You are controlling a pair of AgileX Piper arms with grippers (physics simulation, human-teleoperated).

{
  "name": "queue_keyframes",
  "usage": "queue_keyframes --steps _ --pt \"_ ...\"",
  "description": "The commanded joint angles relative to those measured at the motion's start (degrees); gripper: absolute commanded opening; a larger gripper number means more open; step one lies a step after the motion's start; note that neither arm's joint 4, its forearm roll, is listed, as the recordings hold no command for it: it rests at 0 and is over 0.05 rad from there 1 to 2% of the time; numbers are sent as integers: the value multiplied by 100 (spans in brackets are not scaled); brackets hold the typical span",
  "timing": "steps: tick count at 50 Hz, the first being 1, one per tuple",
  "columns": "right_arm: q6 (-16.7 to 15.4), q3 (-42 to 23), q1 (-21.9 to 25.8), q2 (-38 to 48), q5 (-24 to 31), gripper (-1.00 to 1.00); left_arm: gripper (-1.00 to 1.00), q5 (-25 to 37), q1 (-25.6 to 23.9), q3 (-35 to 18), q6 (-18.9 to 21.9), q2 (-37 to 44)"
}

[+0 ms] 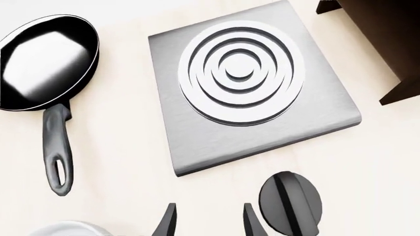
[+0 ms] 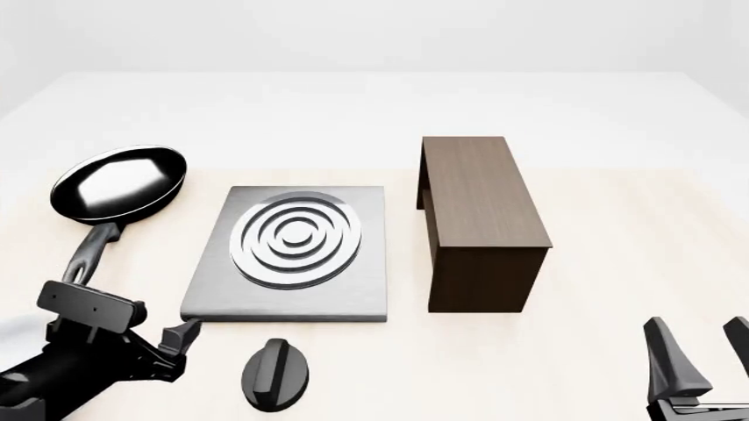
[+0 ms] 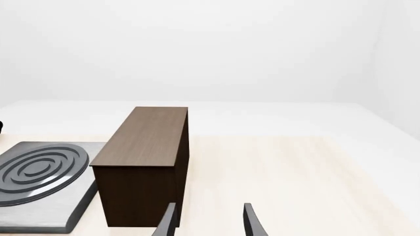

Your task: Turn on the stove.

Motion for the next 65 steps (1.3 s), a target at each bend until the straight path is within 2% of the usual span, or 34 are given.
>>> queue_keyframes --steps 1,8,12,22,29,36,44,56,63,65 --pt "-1 0 0 0 0 100 100 -420 -253 384 -6 300" --pt "1 0 0 0 0 100 100 -469 -328 408 -65 356" --pt "2 0 -1 1 0 100 100 -845 -414 518 -139 748" --pt "-1 0 0 0 0 100 100 -1092 -597 537 -237 1052" --pt "1 0 0 -1 0 100 100 -1395 -812 503 -491 1547" --pt "1 0 1 2 0 100 100 -1468 -1029 545 -563 1646" --pt "1 0 -1 0 0 100 100 -1709 -1292 633 -833 2045" --pt "-4 0 1 1 0 100 100 -1881 -1332 687 -1128 2374" --pt "-1 0 1 1 0 100 100 -2124 -1470 700 -1265 2717" --pt "0 0 0 0 0 100 100 -2207 -1609 665 -1433 2937"
